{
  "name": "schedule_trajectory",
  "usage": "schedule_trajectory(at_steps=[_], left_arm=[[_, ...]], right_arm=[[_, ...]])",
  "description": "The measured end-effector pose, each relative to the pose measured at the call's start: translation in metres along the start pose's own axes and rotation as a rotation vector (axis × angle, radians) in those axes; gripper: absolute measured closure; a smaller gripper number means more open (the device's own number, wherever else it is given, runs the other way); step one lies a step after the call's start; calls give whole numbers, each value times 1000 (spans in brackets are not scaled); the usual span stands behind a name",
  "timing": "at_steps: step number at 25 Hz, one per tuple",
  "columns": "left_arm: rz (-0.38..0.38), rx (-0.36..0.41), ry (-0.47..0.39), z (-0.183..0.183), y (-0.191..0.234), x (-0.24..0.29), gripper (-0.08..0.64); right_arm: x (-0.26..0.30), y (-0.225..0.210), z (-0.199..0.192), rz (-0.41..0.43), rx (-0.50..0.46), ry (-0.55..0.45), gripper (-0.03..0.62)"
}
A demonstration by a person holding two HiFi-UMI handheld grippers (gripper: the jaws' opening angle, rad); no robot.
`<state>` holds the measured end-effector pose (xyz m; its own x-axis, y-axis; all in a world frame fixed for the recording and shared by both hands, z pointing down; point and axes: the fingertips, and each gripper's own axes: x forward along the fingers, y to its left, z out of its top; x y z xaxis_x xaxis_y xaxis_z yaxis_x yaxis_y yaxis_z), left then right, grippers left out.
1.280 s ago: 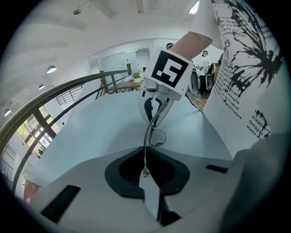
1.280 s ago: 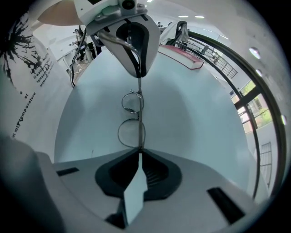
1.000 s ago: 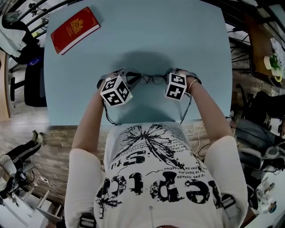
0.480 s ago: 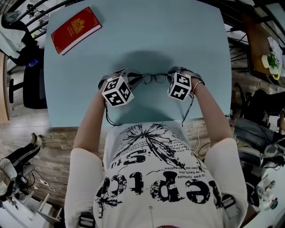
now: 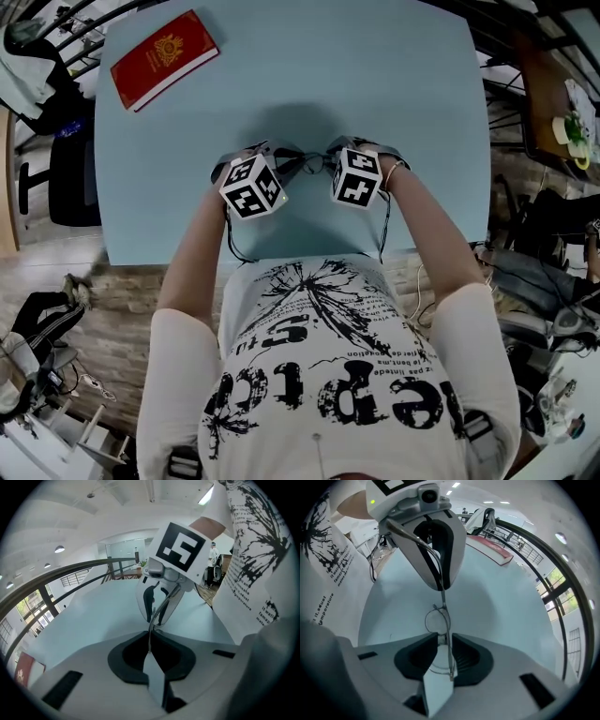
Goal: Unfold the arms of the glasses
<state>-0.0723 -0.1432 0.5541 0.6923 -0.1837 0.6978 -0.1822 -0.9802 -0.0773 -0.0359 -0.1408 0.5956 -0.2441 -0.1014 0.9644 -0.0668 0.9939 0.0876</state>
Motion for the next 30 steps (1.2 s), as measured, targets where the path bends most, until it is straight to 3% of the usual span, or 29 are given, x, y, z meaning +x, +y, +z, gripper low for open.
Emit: schedule_trajectory(at_steps=[6, 11, 21, 30], left_arm=[[3, -23, -1, -2, 2, -1, 532], [8, -30, 1, -2, 2, -2, 532], [59, -79, 9, -8, 13, -8, 532], [117, -90, 47, -16, 19, -11, 532]], right_arm=[[16, -5, 13, -6, -16, 26, 490], [20, -4, 10, -11, -32, 52, 558], [-13, -12, 14, -94, -60, -64, 561], [-40, -23, -16, -163, -32, -55, 561]])
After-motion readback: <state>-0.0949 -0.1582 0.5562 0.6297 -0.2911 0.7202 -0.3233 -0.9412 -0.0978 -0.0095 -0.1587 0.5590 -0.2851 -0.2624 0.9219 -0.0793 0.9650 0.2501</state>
